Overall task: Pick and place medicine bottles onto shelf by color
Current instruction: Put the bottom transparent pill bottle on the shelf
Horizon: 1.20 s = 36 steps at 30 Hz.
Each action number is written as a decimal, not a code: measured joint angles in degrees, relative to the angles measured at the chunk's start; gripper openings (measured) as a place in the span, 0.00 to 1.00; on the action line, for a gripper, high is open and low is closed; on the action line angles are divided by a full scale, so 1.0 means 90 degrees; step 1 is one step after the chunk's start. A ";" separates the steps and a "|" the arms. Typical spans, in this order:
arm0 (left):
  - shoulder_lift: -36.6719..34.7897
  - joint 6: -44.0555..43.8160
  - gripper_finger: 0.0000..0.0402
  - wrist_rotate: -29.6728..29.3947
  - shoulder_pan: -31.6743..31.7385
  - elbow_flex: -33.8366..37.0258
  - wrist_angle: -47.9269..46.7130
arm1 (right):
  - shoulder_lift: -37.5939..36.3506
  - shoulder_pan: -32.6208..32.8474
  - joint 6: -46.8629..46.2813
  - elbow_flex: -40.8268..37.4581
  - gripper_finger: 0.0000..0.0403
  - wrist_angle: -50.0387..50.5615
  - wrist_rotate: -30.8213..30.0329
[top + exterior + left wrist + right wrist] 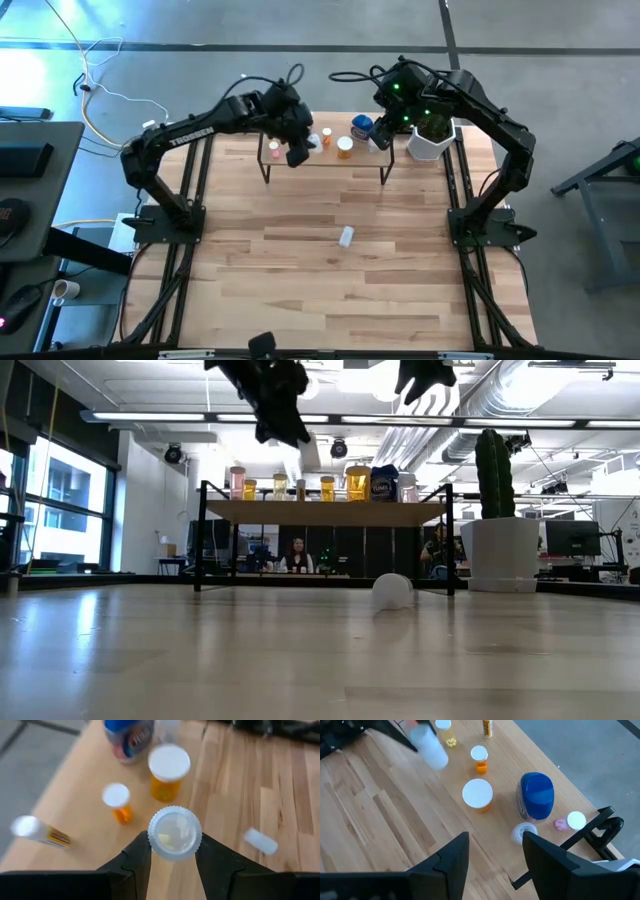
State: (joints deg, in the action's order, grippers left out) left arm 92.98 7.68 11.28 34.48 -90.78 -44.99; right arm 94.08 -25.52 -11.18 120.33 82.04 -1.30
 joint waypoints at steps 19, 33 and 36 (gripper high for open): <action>0.0641 0.0098 0.30 -0.1099 -0.0411 0.0000 -0.0301 | 0.0000 0.0000 0.0133 0.0000 0.44 0.0002 0.0000; 0.0640 0.0109 0.35 -0.1167 -0.0413 0.0000 -0.0387 | 0.0001 0.0000 0.0233 0.0000 0.44 0.0002 0.0000; 0.0640 0.0119 0.38 -0.1167 -0.0413 0.0000 -0.0382 | 0.0002 0.0000 0.0121 0.0000 0.44 0.0002 0.0002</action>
State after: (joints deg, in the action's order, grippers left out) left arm 98.74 8.75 0.78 30.76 -90.78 -48.42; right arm 94.11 -25.52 -10.10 120.33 82.06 -1.28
